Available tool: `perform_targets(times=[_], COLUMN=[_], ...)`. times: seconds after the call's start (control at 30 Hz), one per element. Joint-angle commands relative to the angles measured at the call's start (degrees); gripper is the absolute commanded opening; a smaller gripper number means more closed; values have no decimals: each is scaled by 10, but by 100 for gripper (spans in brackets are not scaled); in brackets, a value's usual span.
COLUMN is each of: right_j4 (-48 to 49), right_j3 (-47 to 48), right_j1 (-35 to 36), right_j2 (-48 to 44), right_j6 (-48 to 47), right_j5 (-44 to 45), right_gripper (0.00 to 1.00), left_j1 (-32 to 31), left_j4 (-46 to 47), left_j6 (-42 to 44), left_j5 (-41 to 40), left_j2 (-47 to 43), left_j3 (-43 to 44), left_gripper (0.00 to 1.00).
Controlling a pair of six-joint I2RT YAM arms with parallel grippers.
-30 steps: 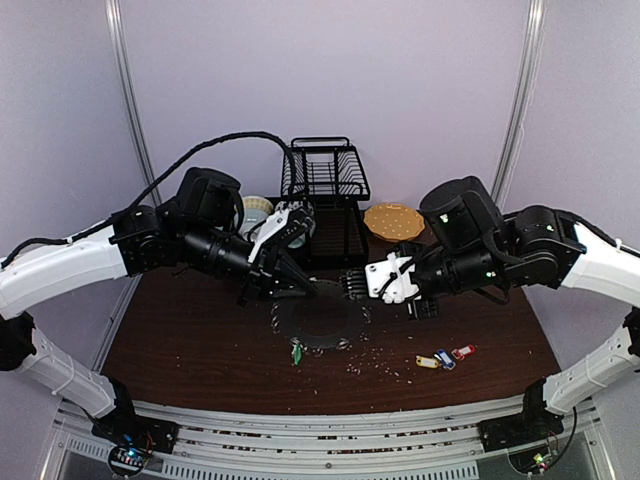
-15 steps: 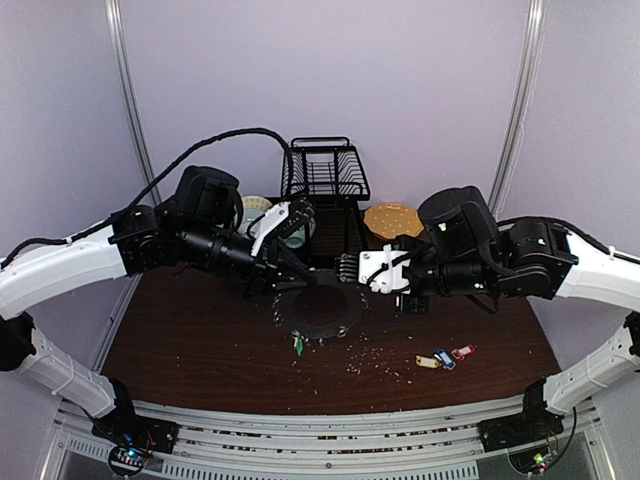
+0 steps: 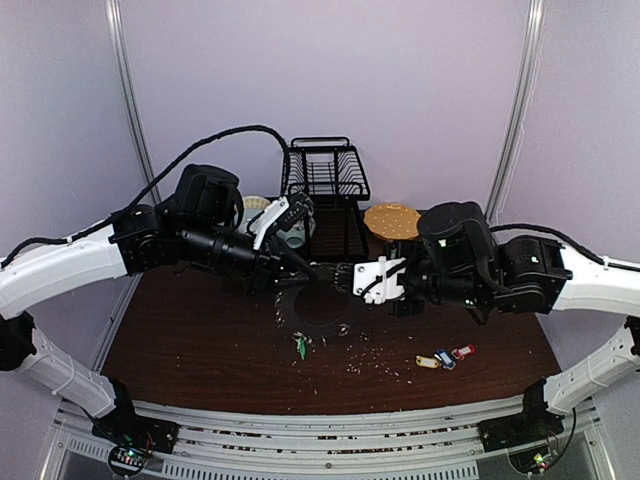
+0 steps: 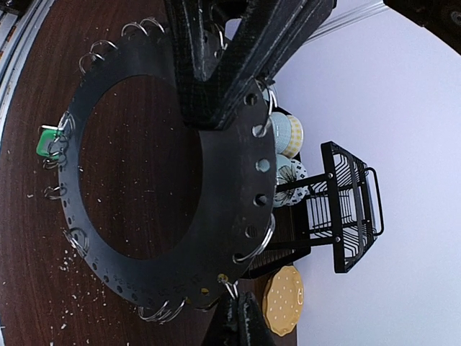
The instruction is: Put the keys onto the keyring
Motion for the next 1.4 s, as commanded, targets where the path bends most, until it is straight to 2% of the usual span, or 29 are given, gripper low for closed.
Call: perform_targets(times=[0.0,0.2,0.4,0.6,0.8,0.97,1.3,1.37], right_j4=[-2,14,6,-70,-118,-108,-8,-17], right_j3=[-27,-47,-42,6,41,52,25,24], right_j1=[5,16,17,6,-2,-2,13,16], right_j2=[22,13,24,50,78,85,83,78], right_j6=[-34,-68,-62,-2,28,48,43,36], right_j5=[7,1,-14,-75,-93,-84,41,12], right_gripper=[0,0,0,0,0,0,0,0], left_j1=[-13,-13,-13,-13,-13,-13,-13,-13], left_j4=[179,215,227,230,226,249,264,262], left_j6=[-26,-48,-50,-8,14,1,-33,-18], left_j5=[93,110,129,111,112,124,88,87], left_j2=[-12,-4,8,-16,-22,-19,-17,-21], left_j3=[17,9,7,-7,-12,-20,-26,-28], left_gripper=[0,0,0,0,0,0,0,0])
